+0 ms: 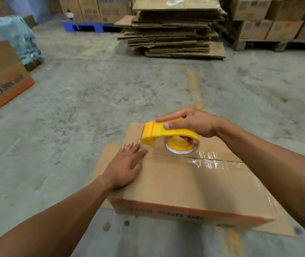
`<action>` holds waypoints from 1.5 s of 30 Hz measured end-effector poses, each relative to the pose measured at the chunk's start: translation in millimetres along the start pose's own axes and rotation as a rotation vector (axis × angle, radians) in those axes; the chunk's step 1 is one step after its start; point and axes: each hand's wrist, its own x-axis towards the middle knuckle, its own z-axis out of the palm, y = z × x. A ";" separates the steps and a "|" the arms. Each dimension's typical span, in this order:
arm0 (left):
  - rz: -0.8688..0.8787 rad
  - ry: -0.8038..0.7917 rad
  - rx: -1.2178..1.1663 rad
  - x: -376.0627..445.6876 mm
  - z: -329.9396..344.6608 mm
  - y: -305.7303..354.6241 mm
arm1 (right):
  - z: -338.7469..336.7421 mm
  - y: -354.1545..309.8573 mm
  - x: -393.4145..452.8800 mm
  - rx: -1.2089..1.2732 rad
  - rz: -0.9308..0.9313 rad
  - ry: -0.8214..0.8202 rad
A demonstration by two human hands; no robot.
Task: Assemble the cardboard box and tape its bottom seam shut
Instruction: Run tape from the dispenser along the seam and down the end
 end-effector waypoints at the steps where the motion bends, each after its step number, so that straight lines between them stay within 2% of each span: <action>1: -0.013 0.003 -0.022 1.4 1.1 0.4 | -5.1 9.3 7.3 -0.002 0.019 0.028; 4: -0.066 0.039 -0.135 10.1 -5.1 10.5 | -4.0 49.8 8.5 -0.019 0.062 0.036; 7: -0.076 0.162 -0.132 25.0 -12.3 27.8 | -7.7 74.4 -3.5 0.171 0.116 0.077; 9: -0.196 0.182 -0.238 37.0 -16.4 42.4 | -17.3 79.3 -9.2 0.276 0.155 0.042; 12: -0.505 -0.027 -0.829 57.6 -24.4 71.0 | -24.0 83.7 -11.1 0.334 0.144 -0.038; 14: -0.677 -0.215 -1.063 65.0 -28.2 85.1 | -27.0 88.0 -9.5 0.365 0.150 -0.047; 17: -0.787 -0.323 -1.252 69.6 -28.7 92.8 | -36.4 95.6 -11.7 0.462 0.167 -0.021; 22: -0.871 -0.328 -1.422 74.8 -31.8 94.7 | -46.1 117.5 -20.5 0.631 0.172 0.121; 24: -0.883 -0.347 -1.487 75.6 -32.8 96.4 | -48.6 125.7 -22.1 0.729 0.160 0.161; 29: -0.846 -0.437 -1.587 78.2 -37.1 108.2 | -55.7 127.6 -24.3 0.868 0.092 0.144; 37: -0.712 -0.478 -1.609 86.0 -56.5 129.6 | -71.8 107.4 -27.5 0.780 0.012 0.095; 45: -0.687 -0.400 -1.616 81.4 -70.9 143.2 | -76.9 92.2 -40.2 0.734 0.016 0.091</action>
